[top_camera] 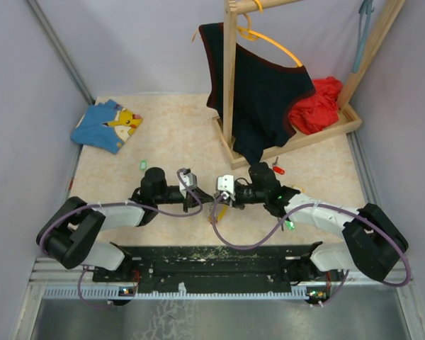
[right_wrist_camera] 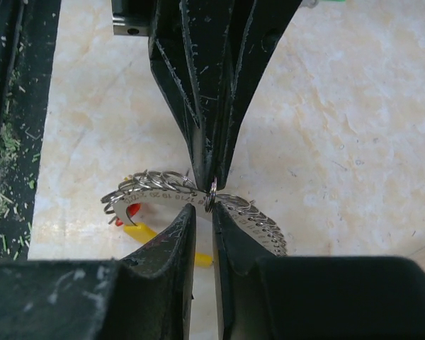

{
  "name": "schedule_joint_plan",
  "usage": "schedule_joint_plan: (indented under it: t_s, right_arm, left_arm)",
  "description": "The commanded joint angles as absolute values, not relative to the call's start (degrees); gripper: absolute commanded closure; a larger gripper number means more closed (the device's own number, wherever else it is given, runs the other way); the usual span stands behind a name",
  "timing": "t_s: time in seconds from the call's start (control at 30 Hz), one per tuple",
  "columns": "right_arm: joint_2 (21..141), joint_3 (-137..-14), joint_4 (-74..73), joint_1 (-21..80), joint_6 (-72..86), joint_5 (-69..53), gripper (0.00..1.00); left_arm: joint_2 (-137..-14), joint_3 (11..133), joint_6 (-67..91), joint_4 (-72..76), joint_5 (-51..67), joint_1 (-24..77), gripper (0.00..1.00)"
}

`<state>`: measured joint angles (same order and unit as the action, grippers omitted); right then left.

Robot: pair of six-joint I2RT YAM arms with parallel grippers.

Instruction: Put the keys on the keyring

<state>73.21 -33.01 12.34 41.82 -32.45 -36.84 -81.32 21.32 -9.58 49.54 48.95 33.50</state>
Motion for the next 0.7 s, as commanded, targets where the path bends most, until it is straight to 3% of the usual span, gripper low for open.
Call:
schedule_joint_plan:
  t_s: [0.0,0.67]
  right_arm:
    - [71.64,-35.71,8.40,41.48,-34.64,-35.97,0.84]
    - [72.53,-37.37,11.86,41.48,-33.43,-37.82,0.76]
  left_arm:
    - [-79.96,25.83,-15.45,37.36,47.16,34.41,0.99]
    - [-78.73,28.89,-18.28,29.71,45.29,36.47,0.99]
